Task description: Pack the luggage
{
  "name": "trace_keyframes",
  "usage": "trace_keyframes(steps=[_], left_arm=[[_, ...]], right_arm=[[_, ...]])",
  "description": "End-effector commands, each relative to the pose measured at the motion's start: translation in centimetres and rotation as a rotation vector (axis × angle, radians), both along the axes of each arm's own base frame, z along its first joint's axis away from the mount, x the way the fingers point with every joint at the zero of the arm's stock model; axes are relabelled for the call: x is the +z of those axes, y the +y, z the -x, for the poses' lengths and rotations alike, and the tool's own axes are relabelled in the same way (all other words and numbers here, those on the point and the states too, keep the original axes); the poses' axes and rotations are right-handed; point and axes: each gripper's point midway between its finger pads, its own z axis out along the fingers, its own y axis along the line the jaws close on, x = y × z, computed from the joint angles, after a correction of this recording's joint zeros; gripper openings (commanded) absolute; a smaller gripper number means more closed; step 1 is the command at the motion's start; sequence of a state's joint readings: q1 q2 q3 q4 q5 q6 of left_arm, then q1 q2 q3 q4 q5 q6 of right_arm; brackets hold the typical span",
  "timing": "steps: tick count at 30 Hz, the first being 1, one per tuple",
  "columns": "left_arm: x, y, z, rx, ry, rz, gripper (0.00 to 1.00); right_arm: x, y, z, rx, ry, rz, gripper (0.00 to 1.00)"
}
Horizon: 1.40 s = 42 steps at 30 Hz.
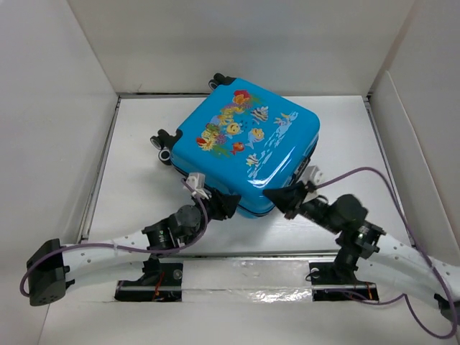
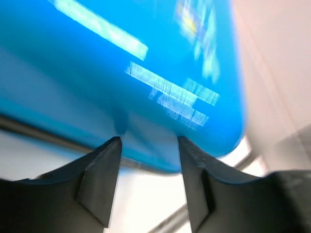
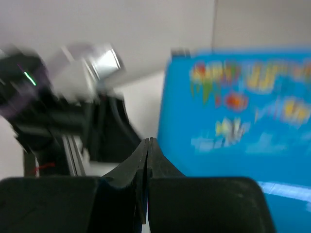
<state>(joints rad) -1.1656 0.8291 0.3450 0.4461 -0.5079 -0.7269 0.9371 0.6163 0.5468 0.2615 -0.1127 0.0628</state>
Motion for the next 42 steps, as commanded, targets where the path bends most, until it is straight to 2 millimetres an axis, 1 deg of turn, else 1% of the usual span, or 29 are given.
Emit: trace_keyframes(steps=[1,3,4,5,6,7,9,10,12,13,14,15,16,17,18,19,20,21,23,26,29,30,31,33,35,36,38,39,42], left_arm=[[7.3,1.3,-2.5,0.123,-0.120,0.148,0.48],[8.0,2.1,-3.4,0.161,-0.131,0.145,0.51],[8.4,2.5,-3.7,0.178,-0.131,0.142,0.52],[8.5,2.8,-3.9,0.193,-0.130,0.137,0.55],[8.7,3.4,-4.3,0.221,-0.127,0.151,0.57],[8.7,4.8,-5.5,0.287,-0.113,0.155,0.62],[9.5,6.1,-6.8,0.335,-0.087,0.227,0.64],[10.6,7.5,-8.3,0.371,-0.098,0.262,0.67],[11.1,9.0,-10.3,0.428,-0.060,0.321,0.72],[12.5,9.1,-11.0,0.404,-0.049,0.349,0.74],[13.0,12.4,-13.2,0.494,-0.052,0.360,0.77],[12.6,13.2,-14.5,0.516,-0.010,0.392,0.78],[13.2,13.3,-15.1,0.472,0.012,0.416,0.80],[12.9,16.7,-16.8,0.548,0.022,0.433,0.82],[11.8,17.7,-17.8,0.556,0.064,0.438,0.83],[11.8,17.6,-18.1,0.500,0.095,0.461,0.84],[11.4,18.6,-18.7,0.512,0.110,0.461,0.87],[10.1,20.5,-19.7,0.552,0.144,0.448,0.88],[9.0,21.3,-20.1,0.549,0.195,0.397,0.89],[7.2,22.5,-20.2,0.587,0.218,0.348,0.92],[6.6,22.4,-20.6,0.577,0.231,0.321,0.95],[5.8,22.2,-21.1,0.567,0.255,0.311,0.96],[6.2,21.7,-21.5,0.536,0.260,0.311,0.96],[4.8,21.4,-22.3,0.518,0.309,0.314,0.96],[4.7,21.1,-23.1,0.502,0.307,0.335,0.96],[3.7,21.0,-23.6,0.505,0.330,0.340,0.96],[3.8,21.1,-24.3,0.504,0.324,0.347,0.95],[3.2,21.1,-24.7,0.508,0.333,0.354,0.93],[3.7,20.7,-25.6,0.482,0.292,0.397,0.84]], right_arm=[[-6.5,-0.1,-0.4,-0.140,0.173,0.008,0.00],[-8.6,0.6,1.2,-0.141,0.214,0.064,0.00],[-10.5,0.7,1.7,-0.155,0.258,0.119,0.00],[-11.1,0.8,2.2,-0.163,0.275,0.139,0.02],[-11.6,0.2,1.7,-0.239,0.286,0.150,0.04],[-12.6,0.3,2.8,-0.237,0.311,0.175,0.07],[-13.9,-0.5,2.2,-0.328,0.325,0.198,0.12],[-14.0,-0.4,2.1,-0.332,0.329,0.183,0.12],[-14.9,-0.1,2.2,-0.319,0.320,0.204,0.14],[-14.9,0.2,2.4,-0.305,0.320,0.205,0.15],[-15.1,0.3,2.5,-0.299,0.319,0.214,0.16],[-15.3,0.3,2.5,-0.297,0.316,0.227,0.18],[-15.3,0.4,2.5,-0.297,0.318,0.226,0.20],[-15.3,0.4,2.6,-0.295,0.317,0.230,0.25],[-15.4,0.5,2.9,-0.282,0.314,0.238,0.28],[-15.3,0.5,3.2,-0.268,0.311,0.242,0.32],[-15.4,0.4,3.2,-0.265,0.308,0.245,0.37],[-15.3,0.5,3.6,-0.249,0.309,0.244,0.40],[-15.3,0.4,4.0,-0.231,0.309,0.225,0.48],[-15.1,0.3,4.2,-0.213,0.304,0.191,0.55],[-14.9,0.1,4.2,-0.208,0.303,0.177,0.56],[-15.0,0.1,4.3,-0.202,0.299,0.181,0.56],[-14.9,0.2,4.3,-0.198,0.299,0.177,0.56],[-14.9,0.3,4.3,-0.198,0.298,0.183,0.57],[-15.0,0.3,4.3,-0.203,0.300,0.188,0.57],[-14.9,0.4,4.3,-0.202,0.300,0.190,0.57],[-14.8,0.6,4.4,-0.194,0.298,0.191,0.57],[-14.9,0.8,4.6,-0.184,0.297,0.197,0.57],[-14.8,0.9,4.6,-0.190,0.303,0.195,0.58]])
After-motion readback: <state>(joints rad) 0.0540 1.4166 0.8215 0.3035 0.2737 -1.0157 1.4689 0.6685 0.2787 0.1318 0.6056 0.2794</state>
